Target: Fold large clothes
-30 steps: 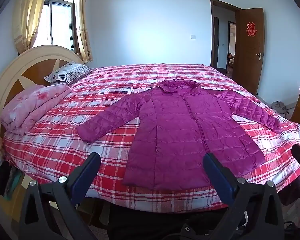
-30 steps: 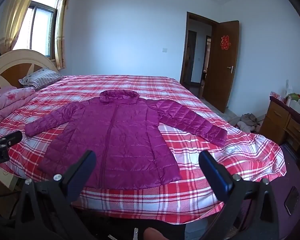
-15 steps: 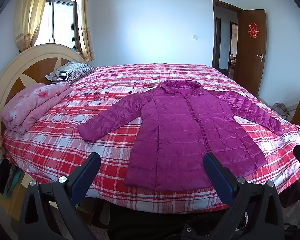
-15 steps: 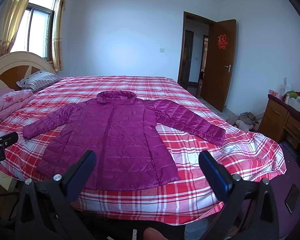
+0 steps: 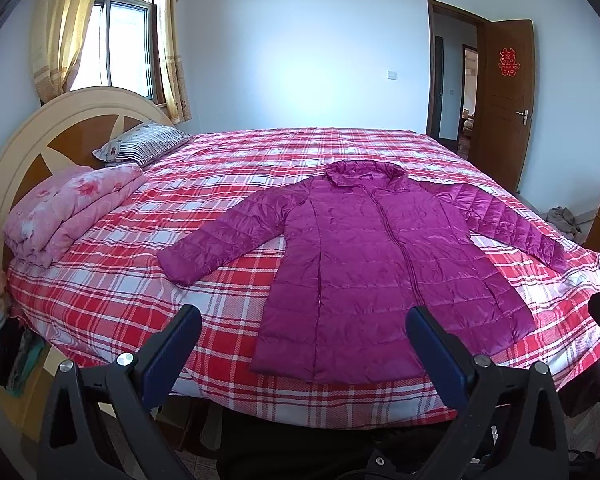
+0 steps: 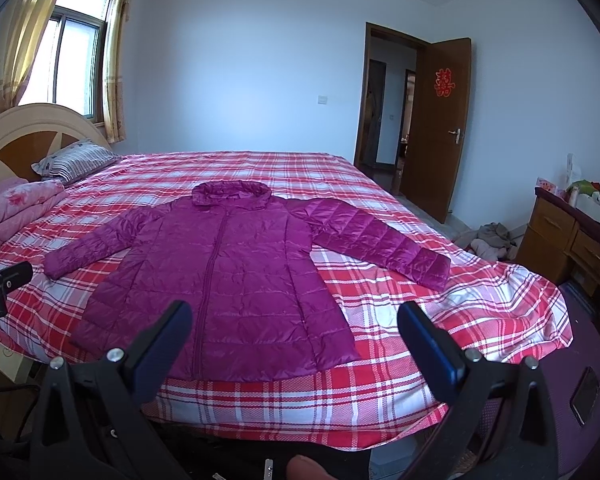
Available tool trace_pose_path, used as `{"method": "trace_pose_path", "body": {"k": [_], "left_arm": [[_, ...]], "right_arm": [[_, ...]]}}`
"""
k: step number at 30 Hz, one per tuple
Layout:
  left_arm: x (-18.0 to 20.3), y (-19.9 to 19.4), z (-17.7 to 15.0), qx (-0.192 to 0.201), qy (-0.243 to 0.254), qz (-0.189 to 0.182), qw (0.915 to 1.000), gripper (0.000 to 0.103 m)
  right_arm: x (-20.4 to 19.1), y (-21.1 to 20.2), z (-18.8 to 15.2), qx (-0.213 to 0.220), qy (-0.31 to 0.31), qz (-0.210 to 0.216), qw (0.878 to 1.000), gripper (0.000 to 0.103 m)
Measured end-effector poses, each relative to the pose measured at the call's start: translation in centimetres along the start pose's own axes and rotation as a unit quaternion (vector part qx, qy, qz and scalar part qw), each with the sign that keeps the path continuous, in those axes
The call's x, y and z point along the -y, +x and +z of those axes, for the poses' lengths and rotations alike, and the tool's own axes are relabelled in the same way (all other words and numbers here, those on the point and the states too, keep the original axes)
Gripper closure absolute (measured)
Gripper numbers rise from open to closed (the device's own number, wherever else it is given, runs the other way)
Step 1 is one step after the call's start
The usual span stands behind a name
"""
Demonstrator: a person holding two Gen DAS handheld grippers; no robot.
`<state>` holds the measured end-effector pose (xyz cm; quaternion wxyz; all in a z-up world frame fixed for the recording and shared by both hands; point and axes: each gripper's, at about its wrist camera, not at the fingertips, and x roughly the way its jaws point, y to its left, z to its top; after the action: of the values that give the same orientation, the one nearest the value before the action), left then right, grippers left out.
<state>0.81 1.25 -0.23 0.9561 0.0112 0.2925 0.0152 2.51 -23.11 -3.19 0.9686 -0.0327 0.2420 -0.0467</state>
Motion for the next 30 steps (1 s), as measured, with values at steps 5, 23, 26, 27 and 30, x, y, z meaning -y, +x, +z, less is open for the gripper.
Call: {"method": "trace_pose_path", "body": {"k": [5, 23, 26, 27, 30], "left_arm": [[-0.08, 0.02, 0.03, 0.0, 0.0, -0.001, 1.0, 0.001], [-0.32, 0.19, -0.02, 0.0, -0.001, 0.0, 1.0, 0.001], [-0.4, 0.22, -0.01, 0.002, -0.001, 0.002, 1.0, 0.001], [-0.43, 0.27, 0.0, 0.002, -0.002, 0.002, 1.0, 0.001], [-0.52, 0.4, 0.04, 0.001, -0.003, 0.004, 1.0, 0.001]], "right_arm": [[0.12, 0.16, -0.11, -0.002, 0.001, 0.0, 1.0, 0.0], [0.17, 0.37, -0.31, -0.004, 0.003, 0.0, 1.0, 0.0], [0.23, 0.48, -0.42, -0.005, 0.004, 0.0, 1.0, 0.0], [0.24, 0.47, -0.42, -0.005, 0.004, 0.0, 1.0, 0.0], [0.27, 0.48, -0.38, -0.005, 0.004, 0.0, 1.0, 0.0]]}}
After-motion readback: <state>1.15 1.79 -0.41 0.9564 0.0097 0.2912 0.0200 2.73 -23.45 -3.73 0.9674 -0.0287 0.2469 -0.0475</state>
